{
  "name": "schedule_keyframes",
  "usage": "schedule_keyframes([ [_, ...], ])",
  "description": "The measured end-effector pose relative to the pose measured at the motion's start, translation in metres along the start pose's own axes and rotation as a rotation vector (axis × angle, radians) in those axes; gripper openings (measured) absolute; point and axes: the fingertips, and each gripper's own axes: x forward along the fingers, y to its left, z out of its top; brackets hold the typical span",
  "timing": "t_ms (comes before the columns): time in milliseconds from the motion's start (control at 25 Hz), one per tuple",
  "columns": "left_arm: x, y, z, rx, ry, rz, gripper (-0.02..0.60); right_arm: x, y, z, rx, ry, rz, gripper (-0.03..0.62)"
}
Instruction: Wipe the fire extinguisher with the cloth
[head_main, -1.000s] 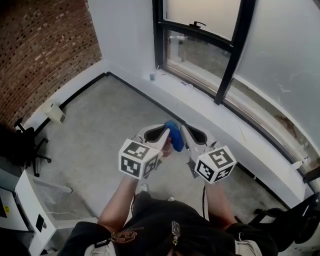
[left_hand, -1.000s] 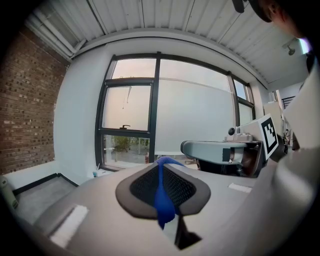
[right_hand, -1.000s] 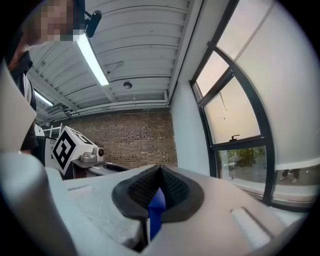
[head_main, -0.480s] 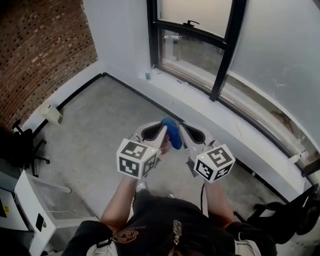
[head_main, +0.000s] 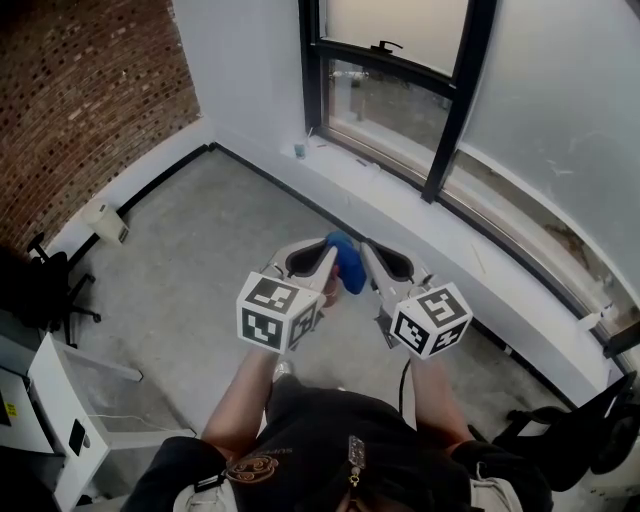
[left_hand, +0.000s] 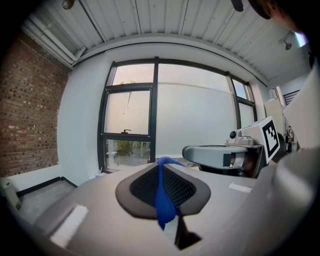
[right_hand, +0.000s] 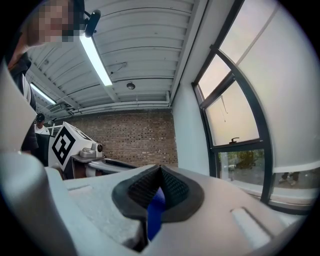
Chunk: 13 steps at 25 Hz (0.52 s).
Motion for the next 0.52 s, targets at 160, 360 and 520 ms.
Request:
schedule_keyframes([
  [160,0.007,0.000,0.000,0.005,0.001,-0.006,0.030,0.001,-0.006,0.000,-0.002,-0.006,0.003,0.002],
  [360,0.014,0.002,-0.001,0.012,0.010,-0.011,0.031,0.006,-0.012,-0.001,0.004,-0.013,0.006,0.002],
  [520,0.020,0.004,0.001,0.013,0.012,-0.015,0.031,0.008,-0.018,0.000,0.013,-0.016,0.005,0.003],
])
